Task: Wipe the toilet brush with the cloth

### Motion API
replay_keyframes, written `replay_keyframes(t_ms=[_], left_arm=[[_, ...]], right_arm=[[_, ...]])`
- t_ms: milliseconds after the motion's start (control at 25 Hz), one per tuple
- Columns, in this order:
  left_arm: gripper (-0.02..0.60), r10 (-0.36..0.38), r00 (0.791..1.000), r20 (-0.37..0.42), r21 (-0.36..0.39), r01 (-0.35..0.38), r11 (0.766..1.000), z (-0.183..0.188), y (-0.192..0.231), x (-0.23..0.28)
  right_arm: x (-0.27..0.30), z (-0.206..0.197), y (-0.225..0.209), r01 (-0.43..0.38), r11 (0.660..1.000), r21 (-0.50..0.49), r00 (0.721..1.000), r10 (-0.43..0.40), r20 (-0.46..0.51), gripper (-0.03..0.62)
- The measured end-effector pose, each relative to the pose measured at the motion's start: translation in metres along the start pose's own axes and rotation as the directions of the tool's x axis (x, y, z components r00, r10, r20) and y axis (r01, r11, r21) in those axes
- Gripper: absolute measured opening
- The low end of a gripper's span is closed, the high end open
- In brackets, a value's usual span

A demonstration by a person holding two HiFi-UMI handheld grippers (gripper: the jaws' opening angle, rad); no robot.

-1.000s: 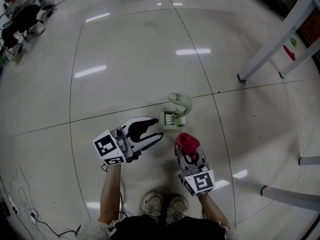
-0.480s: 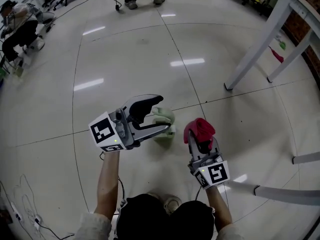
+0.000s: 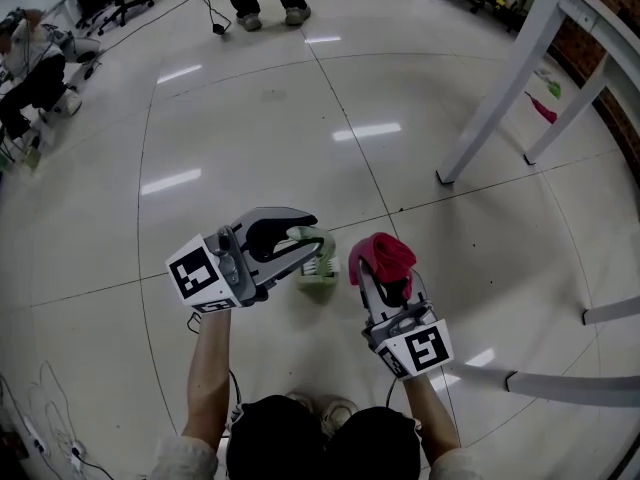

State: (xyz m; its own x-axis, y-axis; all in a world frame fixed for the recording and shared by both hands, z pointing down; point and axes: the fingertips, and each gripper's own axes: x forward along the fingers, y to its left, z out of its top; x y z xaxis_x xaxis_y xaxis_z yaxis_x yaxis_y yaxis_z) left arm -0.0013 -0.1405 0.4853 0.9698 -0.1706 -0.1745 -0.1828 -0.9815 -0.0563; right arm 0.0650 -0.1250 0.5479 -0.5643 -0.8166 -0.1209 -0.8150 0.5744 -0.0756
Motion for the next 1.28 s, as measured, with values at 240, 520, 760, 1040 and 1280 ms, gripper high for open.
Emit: replay_keyframes(t_ms=[240,520,760,1040,1280], left_arm=[[0.112,-0.005,1.0,0.023,0.014,0.005,1.0,-0.001,0.006,0.012],[0.11,0.042,0.99,0.138,-0.024,-0.039,0.999,0.08,0.043,0.023],[0.11,0.096,0.993,0.073,-0.075,-0.09,0.993,0.315,0.058,0.064],[0.11,0.112,0.993,0.035,-0.081,-0.109,0.991,0.654,0.038,0.12],[0.11,0.053,0.995,0.083,0.034,-0.056,0.998,0.776,-0.013,0.134]], right_arm=[[0.011,0.008,-0.014,0.001,1.0,0.006,0.999,-0.001,0.038,0.031],[0.037,0.07,-0.039,0.02,0.999,0.04,1.0,-0.021,0.019,0.031],[0.076,0.337,-0.011,-0.031,0.997,0.071,1.0,0.031,0.002,0.031],[0.107,0.743,0.06,-0.185,0.98,0.073,0.971,0.171,0.165,0.031],[0.087,0.863,0.117,-0.321,0.946,0.042,0.917,0.299,0.265,0.031]])
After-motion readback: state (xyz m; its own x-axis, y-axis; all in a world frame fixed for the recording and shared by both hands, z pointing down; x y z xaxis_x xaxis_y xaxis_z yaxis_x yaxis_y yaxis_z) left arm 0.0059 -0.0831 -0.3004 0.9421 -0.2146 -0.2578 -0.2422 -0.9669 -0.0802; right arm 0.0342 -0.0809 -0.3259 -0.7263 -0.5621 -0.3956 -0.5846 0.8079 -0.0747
